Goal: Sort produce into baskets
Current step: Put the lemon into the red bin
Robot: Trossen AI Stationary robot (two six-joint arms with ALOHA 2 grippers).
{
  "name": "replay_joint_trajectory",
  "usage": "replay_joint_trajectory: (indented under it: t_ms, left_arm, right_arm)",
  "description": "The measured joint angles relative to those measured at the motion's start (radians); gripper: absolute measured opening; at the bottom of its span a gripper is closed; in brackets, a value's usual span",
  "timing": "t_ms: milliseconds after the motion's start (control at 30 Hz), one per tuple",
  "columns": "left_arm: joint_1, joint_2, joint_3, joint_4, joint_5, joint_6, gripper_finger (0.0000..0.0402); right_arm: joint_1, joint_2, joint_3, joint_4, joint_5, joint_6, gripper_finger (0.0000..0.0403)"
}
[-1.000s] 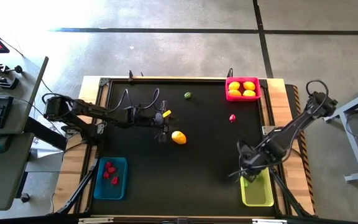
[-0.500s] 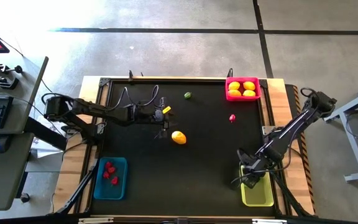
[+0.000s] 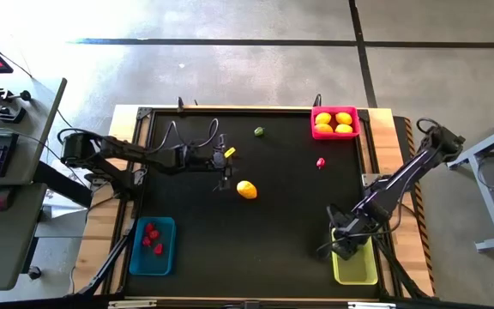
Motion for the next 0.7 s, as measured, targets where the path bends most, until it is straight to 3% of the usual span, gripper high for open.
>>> replay_joint_trajectory:
  t_ms: [133,233,367,467,567,700]
  left_arm:
    - [0.000,0.000,-0.076,0.080,0.017,-0.008,0.0052]
    - [0.000,0.000,-0.151,0.216,0.046,-0.023,0.0010]
    - [0.000,0.000,-0.219,0.331,0.113,-0.040,0.0012]
    - [-0.005,0.000,-0.242,0.341,0.160,-0.059,0.0011]
    - [-0.019,0.000,-0.266,0.348,0.189,-0.068,0.0003]
    - [-0.039,0.000,-0.298,0.384,0.192,-0.071,0.0001]
  right_arm:
    - [0.000,0.000,0.139,-0.208,0.032,-0.069,0.0138]
    - [-0.004,0.000,0.241,-0.368,0.159,-0.154,0.0083]
    - [-0.051,-0.001,0.310,-0.428,0.358,-0.341,0.0011]
    - [-0.119,-0.001,0.305,-0.374,0.495,-0.514,0.0018]
    - [-0.213,0.000,0.258,-0.257,0.561,-0.718,0.0021]
    - [-0.339,0.000,0.159,0.074,0.598,-1.001,0.0005]
